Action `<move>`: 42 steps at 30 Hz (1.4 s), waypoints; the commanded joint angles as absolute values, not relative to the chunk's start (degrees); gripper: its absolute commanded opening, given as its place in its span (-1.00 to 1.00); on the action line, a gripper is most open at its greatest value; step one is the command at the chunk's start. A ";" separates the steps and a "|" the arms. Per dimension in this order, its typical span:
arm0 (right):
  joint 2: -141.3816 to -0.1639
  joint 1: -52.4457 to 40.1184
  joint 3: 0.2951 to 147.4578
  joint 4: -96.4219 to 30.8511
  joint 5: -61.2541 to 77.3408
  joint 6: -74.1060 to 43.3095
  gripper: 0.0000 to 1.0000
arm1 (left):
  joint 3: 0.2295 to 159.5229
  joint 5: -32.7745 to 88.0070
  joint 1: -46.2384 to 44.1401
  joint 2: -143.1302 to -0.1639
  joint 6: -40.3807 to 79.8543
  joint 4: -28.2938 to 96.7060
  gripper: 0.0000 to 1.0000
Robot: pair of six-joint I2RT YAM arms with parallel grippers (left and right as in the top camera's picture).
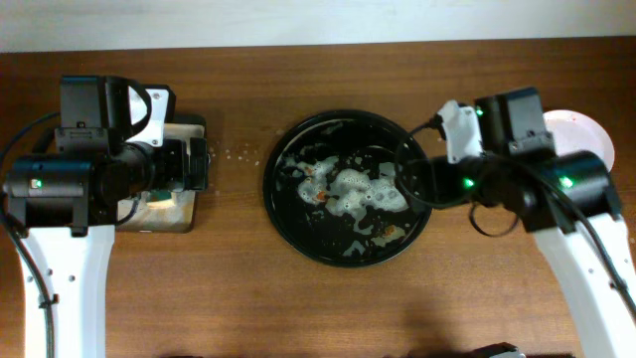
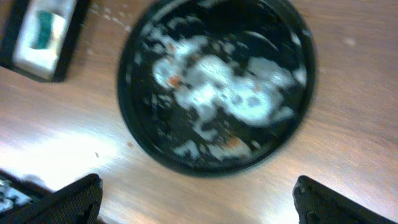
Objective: Clean dirty plates on tray and stack at the side
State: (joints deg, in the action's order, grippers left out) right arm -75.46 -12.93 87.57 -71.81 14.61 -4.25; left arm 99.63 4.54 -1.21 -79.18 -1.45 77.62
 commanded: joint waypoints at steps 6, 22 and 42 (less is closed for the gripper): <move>-53.63 -12.23 85.21 -67.90 -1.13 3.33 0.97 | 99.63 5.17 -1.39 -79.35 -0.71 77.69 0.98; -9.15 -0.30 23.38 -29.98 1.28 5.32 0.98 | 99.63 5.17 -1.39 -79.37 -0.71 77.69 0.98; -0.19 -0.36 0.32 -3.95 1.23 5.37 0.97 | 99.63 5.17 -1.39 -79.35 -0.71 77.69 0.98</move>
State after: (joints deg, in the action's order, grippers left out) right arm -0.80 -0.71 2.35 -6.22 1.08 4.99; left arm 99.59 4.56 -1.21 -79.20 -1.23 77.82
